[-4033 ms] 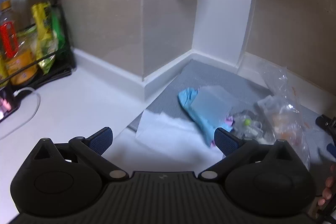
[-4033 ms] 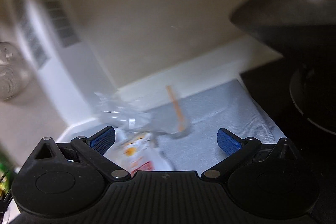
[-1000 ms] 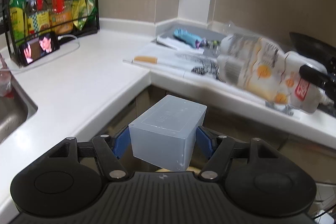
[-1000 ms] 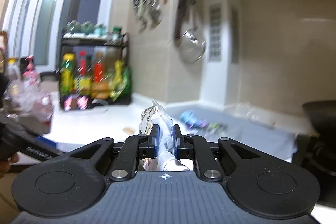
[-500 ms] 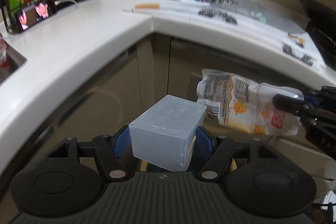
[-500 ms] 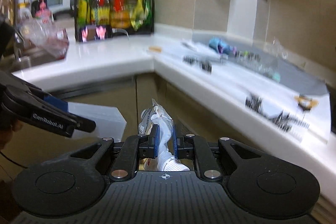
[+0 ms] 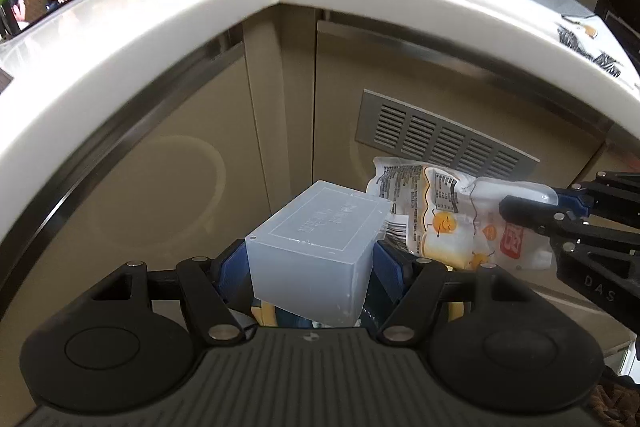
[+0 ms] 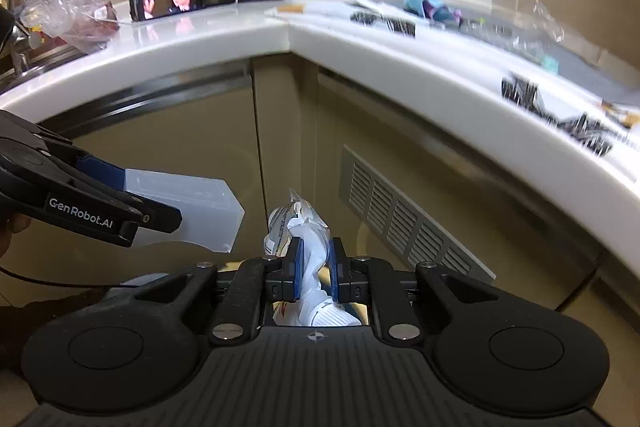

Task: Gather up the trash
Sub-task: 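Carry the clear box and white snack bag down over the trash bin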

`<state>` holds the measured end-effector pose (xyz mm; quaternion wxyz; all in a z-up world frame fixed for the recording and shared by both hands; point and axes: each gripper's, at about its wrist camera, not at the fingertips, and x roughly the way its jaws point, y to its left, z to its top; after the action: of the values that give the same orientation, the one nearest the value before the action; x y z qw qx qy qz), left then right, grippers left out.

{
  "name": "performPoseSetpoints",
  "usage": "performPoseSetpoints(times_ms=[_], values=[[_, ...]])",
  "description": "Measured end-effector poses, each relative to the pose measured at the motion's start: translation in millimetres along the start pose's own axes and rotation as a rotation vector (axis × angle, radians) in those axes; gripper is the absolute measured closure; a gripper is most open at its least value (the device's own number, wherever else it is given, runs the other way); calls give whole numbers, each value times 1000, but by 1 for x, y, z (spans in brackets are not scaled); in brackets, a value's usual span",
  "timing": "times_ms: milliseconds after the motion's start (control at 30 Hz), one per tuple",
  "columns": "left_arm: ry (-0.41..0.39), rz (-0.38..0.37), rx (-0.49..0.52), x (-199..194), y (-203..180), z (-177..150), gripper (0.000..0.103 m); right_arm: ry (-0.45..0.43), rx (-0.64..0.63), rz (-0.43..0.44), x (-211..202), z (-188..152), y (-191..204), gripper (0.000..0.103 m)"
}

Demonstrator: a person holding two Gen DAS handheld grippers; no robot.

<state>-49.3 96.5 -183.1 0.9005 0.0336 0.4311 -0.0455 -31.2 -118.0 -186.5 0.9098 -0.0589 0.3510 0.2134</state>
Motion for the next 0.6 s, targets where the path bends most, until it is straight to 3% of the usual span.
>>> performPoseSetpoints(times_ms=[600], values=[[128,7,17,63,-6,-8,30,143,41,18,48,-26,-5,88]])
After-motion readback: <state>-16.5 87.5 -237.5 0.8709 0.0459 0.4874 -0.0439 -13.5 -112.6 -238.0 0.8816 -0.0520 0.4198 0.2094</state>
